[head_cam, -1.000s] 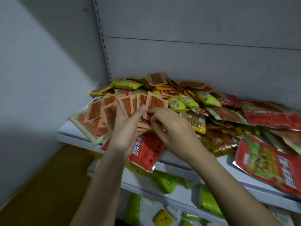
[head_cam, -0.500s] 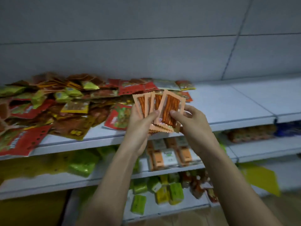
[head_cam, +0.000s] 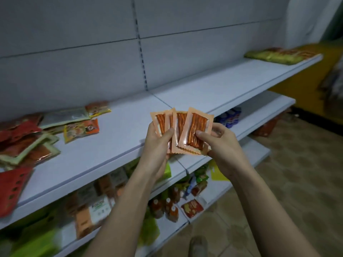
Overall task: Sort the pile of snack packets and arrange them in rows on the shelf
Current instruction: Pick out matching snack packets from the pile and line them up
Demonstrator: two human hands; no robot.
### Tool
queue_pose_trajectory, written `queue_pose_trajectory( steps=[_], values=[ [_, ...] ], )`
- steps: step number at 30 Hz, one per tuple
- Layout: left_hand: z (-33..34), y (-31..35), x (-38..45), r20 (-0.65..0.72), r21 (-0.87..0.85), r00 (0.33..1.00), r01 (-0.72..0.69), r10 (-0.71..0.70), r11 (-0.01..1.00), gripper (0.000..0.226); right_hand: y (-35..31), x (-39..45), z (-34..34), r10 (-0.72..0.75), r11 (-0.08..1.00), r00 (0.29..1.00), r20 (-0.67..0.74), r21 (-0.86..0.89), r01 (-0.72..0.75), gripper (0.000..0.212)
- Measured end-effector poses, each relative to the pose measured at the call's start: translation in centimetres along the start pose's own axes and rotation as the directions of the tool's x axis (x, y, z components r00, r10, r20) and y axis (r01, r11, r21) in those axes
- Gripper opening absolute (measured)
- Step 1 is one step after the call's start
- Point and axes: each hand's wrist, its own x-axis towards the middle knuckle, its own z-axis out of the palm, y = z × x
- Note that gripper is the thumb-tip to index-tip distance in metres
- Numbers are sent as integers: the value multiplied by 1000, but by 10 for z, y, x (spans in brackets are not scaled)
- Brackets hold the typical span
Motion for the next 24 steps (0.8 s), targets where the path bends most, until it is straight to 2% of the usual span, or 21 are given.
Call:
queue_pose_trajectory(
  steps=[10,17,20,24],
  values=[
    [162,-62,155,100,31,993,52,-55,998,37,-26,164,-143,30,993,993,-110,-114,-42,26],
    [276,-74,254,203,96,979,11,-30,995,26,-59,268,-234,11,994,979,-205,-102,-33,27],
    [324,-85,287,224,73,973,34,-50,997,22,-70,305,-276,-3,995,974,-226,-95,-19,25],
    [395,-106,322,251,12,966,63,-64,998,29,-85,349,-342,-26,997,973,-230,-81,7,25]
  ],
)
